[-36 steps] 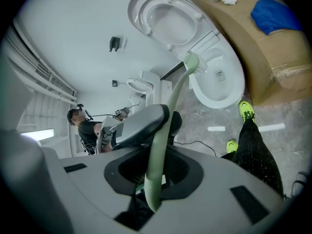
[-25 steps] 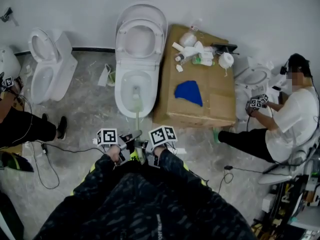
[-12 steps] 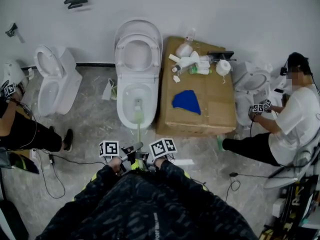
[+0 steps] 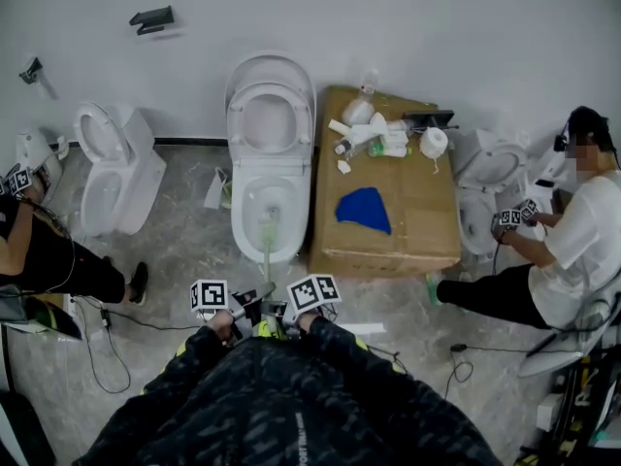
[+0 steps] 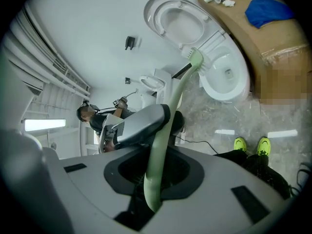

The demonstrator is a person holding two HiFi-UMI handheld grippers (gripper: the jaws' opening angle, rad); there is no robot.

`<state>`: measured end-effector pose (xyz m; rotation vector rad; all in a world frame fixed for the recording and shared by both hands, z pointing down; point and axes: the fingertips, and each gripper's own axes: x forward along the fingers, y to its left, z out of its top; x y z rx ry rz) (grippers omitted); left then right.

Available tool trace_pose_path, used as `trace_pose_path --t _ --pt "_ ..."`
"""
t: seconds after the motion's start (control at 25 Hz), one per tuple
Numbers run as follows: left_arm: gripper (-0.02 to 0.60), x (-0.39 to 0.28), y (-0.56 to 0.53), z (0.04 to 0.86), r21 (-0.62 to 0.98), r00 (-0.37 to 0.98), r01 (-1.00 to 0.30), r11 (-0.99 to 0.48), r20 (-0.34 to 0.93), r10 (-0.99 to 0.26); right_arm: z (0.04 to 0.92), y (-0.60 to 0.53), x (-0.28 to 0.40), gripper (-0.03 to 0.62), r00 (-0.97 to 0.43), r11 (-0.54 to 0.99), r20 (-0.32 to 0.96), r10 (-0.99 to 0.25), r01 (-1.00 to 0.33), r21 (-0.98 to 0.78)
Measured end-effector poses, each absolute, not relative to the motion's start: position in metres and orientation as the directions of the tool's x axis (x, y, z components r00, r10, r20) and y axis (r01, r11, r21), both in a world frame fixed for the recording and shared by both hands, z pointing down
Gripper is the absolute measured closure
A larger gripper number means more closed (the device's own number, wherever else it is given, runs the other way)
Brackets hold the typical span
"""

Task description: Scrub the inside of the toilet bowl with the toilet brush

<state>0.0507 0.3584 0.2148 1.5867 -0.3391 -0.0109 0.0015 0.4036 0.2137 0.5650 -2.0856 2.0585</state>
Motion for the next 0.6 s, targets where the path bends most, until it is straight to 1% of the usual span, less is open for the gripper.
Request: trace_pose_path --t 0.24,0.52,0.6 --pt "0.472 0.047 0.360 0.212 0.981 0.953 -0.193 -0.001 0.188 -0.240 0.214 0.408 -0.003 0.534 -0.922 -0.012 0.365 -0.134 -0.366 -0.930" --pt "0.472 0.044 0.370 0.219 0.974 0.947 -0.226 0.020 0.224 -0.231 0.216 0.416 -0.002 0.534 -0.926 -0.012 0.356 -0.126 -0.357 -0.934" --pt "0.472 0.045 0.370 0.220 0.975 0.948 -0.221 0.015 0.218 -0.231 0.217 0.416 -0.001 0.534 -0.927 -0.011 0.354 -0.122 -0.355 -0.935"
